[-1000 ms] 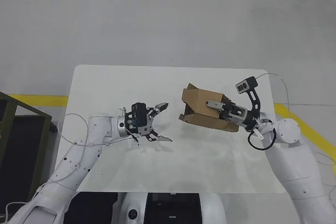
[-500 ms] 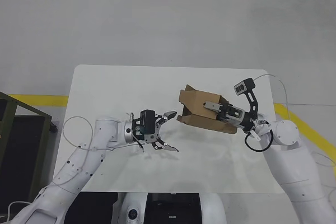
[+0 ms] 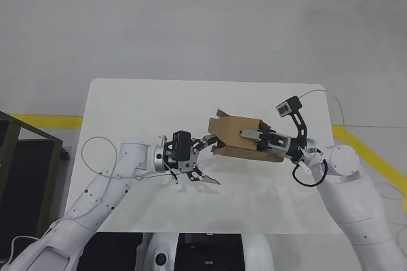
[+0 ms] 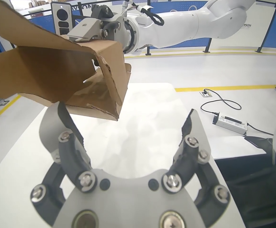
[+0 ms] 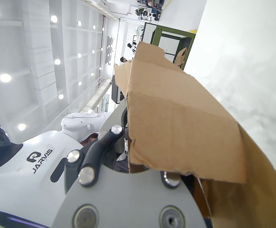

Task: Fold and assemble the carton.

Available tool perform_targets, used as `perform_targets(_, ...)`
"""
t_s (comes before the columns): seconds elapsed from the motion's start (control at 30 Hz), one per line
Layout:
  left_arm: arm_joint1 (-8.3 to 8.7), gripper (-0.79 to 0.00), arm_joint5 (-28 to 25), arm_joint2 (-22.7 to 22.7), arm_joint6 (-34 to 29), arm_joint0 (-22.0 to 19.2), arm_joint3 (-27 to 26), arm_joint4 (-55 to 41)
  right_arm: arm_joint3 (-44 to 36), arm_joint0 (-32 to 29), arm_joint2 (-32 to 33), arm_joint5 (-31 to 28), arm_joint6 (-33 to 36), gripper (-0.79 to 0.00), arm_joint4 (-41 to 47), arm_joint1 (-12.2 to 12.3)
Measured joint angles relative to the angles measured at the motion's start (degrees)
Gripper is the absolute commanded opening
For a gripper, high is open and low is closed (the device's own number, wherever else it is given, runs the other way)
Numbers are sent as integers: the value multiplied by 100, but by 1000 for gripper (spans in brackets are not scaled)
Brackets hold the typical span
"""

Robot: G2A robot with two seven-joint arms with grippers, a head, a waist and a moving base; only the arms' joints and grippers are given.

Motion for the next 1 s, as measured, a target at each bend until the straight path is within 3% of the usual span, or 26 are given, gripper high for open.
perform_targets(0.63,66,0,0,240,-48,-276,33,-270,-32,30,-77,-3,186,-785,49,-5)
perform_targets(0.9,91,-259,0,148,-114,-371,31,-437,-75,22,-85,26,226,-785,7,1)
perform_targets(0.93,107,-342,0,126,-128,-404,56,-477,-84,21,-88,31,230,-785,-1,2)
perform_targets(1.0,135,-339,0,132,-139,-467,115,-535,-93,20,-91,38,236,-785,-9,3)
